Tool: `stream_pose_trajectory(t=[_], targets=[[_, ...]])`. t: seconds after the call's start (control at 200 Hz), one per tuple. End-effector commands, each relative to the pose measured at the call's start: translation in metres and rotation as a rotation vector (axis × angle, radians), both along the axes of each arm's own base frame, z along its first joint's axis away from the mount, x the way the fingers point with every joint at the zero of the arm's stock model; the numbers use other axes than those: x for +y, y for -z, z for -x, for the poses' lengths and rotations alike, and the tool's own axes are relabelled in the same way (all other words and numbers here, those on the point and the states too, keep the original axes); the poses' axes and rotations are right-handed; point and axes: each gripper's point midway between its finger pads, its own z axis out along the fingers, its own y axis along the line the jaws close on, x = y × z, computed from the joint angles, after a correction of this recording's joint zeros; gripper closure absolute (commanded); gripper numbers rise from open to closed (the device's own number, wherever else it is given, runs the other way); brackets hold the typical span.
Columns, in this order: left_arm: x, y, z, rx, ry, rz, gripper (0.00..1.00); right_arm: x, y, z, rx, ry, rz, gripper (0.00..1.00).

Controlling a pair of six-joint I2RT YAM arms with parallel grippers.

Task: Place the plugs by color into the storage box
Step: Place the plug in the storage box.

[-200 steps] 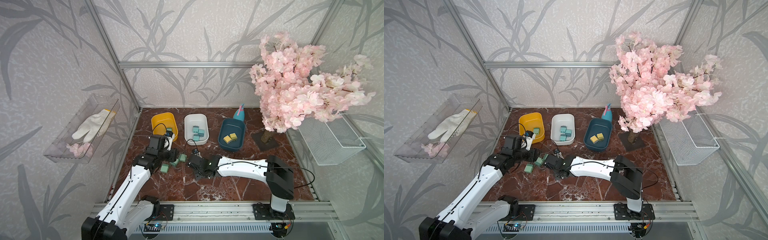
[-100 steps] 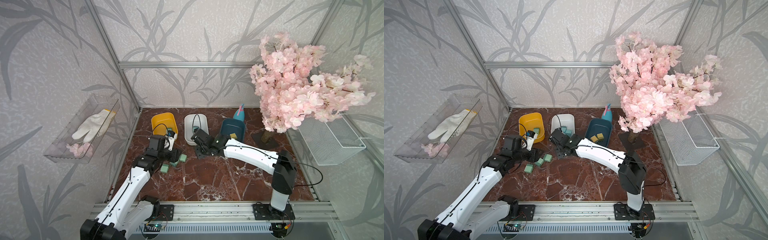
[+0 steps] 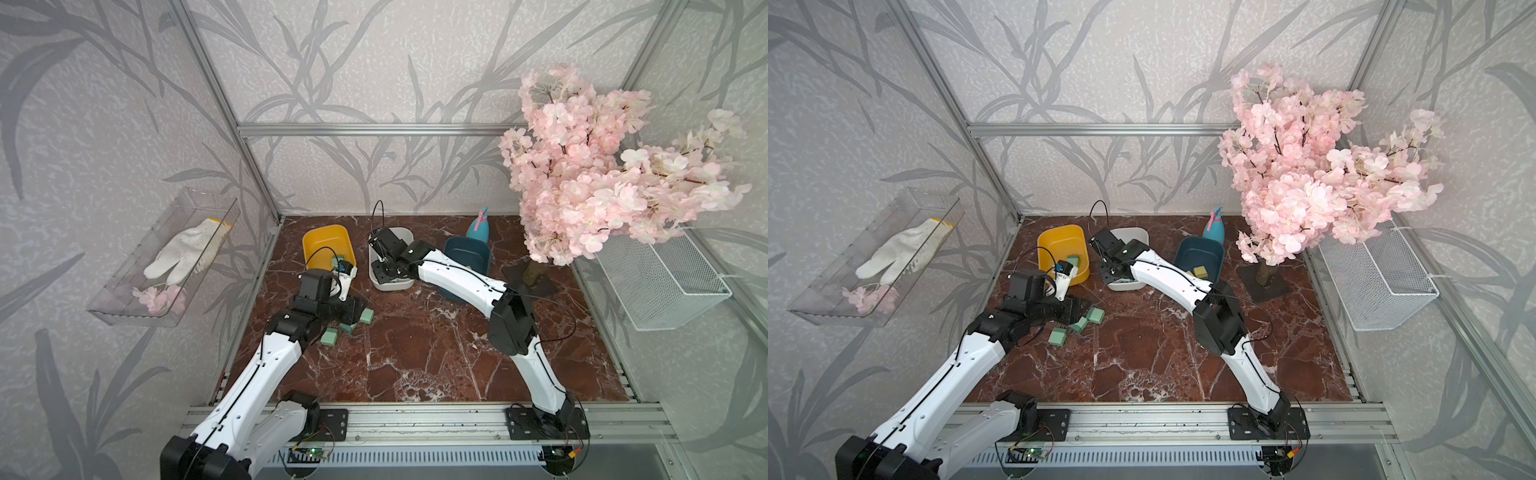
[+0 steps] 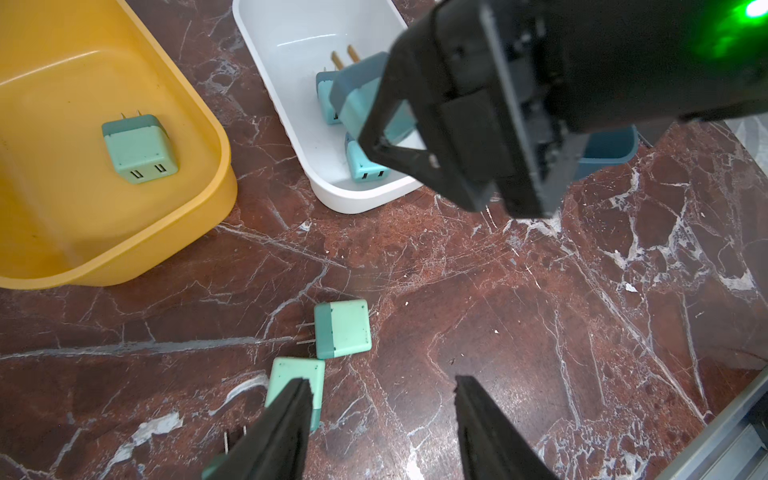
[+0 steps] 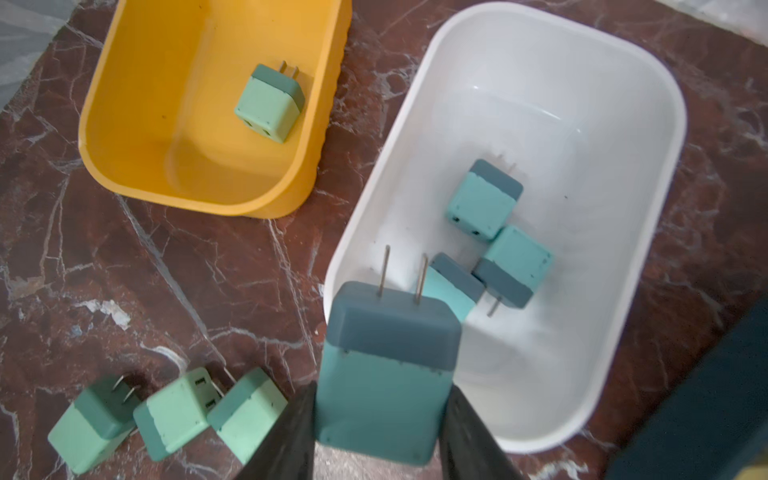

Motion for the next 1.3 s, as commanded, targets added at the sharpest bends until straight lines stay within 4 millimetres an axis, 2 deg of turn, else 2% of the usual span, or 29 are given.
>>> stream_pose_trajectory(t=[0.0, 0.195, 0.325, 0.585, 0.73, 0.96, 1.035, 1.18, 1.295], targets=[[0.001, 0.002, 0.000, -0.005, 0.008, -0.021, 0.41, 0.007, 0.006, -0.012, -0.009, -0.023, 0.009, 0.58], [0.002, 0.003, -0.001, -0.003, 0.005, -0.031, 0.42, 0.020, 0.017, -0.033, -0.009, -0.023, -0.016, 0.58], [0.002, 0.003, -0.001, -0.008, 0.006, -0.033, 0.42, 0.016, 0.033, -0.042, 0.014, 0.002, 0.005, 0.58], [0.004, 0.003, 0.000, -0.011, 0.004, -0.042, 0.42, 0.001, 0.048, -0.053, 0.041, 0.057, 0.011, 0.57], [0.003, 0.004, -0.001, -0.008, 0.005, -0.045, 0.42, 0.008, 0.051, -0.059, 0.032, 0.040, -0.020, 0.54], [0.004, 0.004, -0.001, -0.008, 0.004, -0.050, 0.42, 0.012, 0.069, -0.071, 0.052, 0.044, -0.036, 0.53], [0.006, 0.004, -0.001, -0.010, 0.000, -0.056, 0.42, 0.015, 0.073, -0.072, 0.053, 0.038, -0.047, 0.50], [0.008, 0.006, -0.003, -0.005, -0.017, -0.062, 0.42, 0.017, 0.068, -0.070, 0.062, 0.030, -0.062, 0.45], [0.011, 0.008, -0.005, 0.009, -0.039, -0.071, 0.43, 0.015, 0.054, -0.066, 0.053, 0.022, -0.059, 0.39]])
